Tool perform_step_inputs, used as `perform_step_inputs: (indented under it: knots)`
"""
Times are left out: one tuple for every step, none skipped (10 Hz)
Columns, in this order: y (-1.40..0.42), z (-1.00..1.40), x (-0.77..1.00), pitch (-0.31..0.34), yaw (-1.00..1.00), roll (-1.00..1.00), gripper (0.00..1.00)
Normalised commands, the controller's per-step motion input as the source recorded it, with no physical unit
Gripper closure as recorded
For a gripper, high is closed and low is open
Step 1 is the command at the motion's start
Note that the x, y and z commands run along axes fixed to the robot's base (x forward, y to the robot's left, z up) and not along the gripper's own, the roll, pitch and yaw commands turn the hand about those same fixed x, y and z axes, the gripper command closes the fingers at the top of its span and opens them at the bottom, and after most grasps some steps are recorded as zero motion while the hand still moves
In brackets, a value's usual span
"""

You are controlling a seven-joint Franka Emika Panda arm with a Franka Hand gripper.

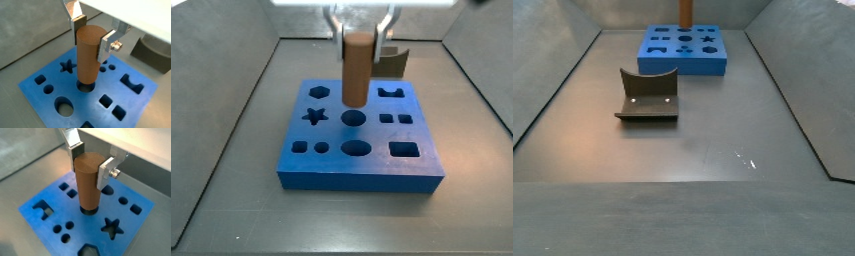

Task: Insert the round object.

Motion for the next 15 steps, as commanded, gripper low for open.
perform_step_inputs:
  knots:
    - [0.00, -0.49, -0.02, -0.066, -0.07, 0.00, 1.00]
    - [0.00, -0.49, 0.00, -0.019, -0.10, 0.00, 1.00]
    - [0.00, -0.44, 0.00, -0.014, -0.08, 0.00, 1.00]
    - [0.00, -0.37, 0.06, 0.000, -0.08, 0.00, 1.00]
    - [0.00, -0.33, 0.09, 0.000, -0.08, 0.00, 1.00]
    - [0.00, -0.37, 0.06, 0.000, -0.07, 0.00, 1.00]
    - [0.00, -0.36, 0.10, 0.000, -0.07, 0.00, 1.00]
    - [0.00, -0.36, 0.10, 0.000, -0.06, 0.00, 1.00]
    - [-0.02, -0.32, 0.09, 0.000, -0.05, -0.02, 1.00]
    - [-0.03, -0.32, 0.09, 0.000, -0.05, -0.03, 1.00]
    - [-0.03, -0.33, 0.10, -0.016, -0.08, -0.05, 1.00]
    - [-0.02, -0.31, 0.13, -0.016, -0.09, -0.06, 1.00]
    - [-0.02, -0.32, 0.11, -0.024, -0.09, -0.06, 1.00]
    - [-0.05, -0.33, 0.10, -0.011, -0.07, -0.07, 1.00]
    - [-0.03, -0.31, 0.08, -0.019, -0.07, -0.08, 1.00]
